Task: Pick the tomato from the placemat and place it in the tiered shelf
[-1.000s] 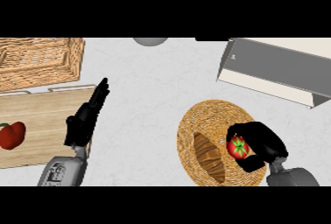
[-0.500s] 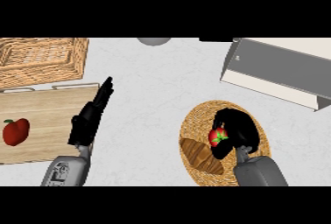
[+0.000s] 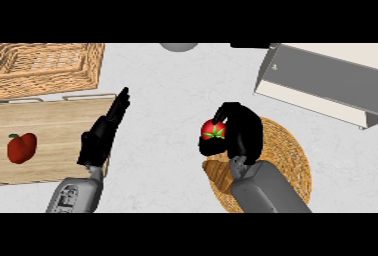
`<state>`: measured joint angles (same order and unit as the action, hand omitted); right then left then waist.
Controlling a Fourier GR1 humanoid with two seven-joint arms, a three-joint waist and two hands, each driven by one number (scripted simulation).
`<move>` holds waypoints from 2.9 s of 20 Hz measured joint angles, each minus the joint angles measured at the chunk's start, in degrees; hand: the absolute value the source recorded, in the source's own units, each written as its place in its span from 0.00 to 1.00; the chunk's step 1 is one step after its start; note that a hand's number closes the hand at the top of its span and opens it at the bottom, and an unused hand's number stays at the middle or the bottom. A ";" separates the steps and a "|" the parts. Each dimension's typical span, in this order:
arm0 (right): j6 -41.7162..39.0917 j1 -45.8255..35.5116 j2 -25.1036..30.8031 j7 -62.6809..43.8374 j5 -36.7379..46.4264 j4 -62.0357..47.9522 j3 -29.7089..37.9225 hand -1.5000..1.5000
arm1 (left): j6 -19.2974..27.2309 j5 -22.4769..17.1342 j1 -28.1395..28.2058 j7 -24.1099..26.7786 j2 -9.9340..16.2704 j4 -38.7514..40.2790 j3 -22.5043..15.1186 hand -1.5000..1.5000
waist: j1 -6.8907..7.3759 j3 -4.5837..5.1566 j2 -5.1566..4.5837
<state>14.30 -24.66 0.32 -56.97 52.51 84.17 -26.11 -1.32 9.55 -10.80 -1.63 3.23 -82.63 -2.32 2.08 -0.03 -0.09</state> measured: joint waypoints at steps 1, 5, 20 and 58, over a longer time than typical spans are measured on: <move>1.98 -1.09 -0.02 -0.97 0.48 0.48 -1.20 1.00 | 0.07 0.06 0.41 0.09 -0.03 0.01 -0.03 0.50 | -0.13 0.01 0.04; 4.90 -6.58 0.06 -4.57 4.07 2.88 -4.09 1.00 | 0.52 0.40 0.65 0.79 -0.43 0.77 -0.14 0.50 | -0.82 0.06 0.19; -4.35 -22.48 0.20 -12.89 23.97 9.72 4.10 1.00 | 0.01 -0.80 0.52 -0.16 1.14 0.21 2.15 0.50 | -2.31 0.11 0.54; -4.27 -35.48 15.35 7.95 32.94 -14.48 32.33 1.00 | -0.64 -0.60 -0.47 0.32 0.72 0.78 2.16 0.50 | -1.40 0.03 -0.13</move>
<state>10.03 -60.15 15.67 -49.02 85.45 69.70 6.23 -1.97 8.95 -11.28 -1.31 3.96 -81.85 -0.16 0.68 0.00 -0.22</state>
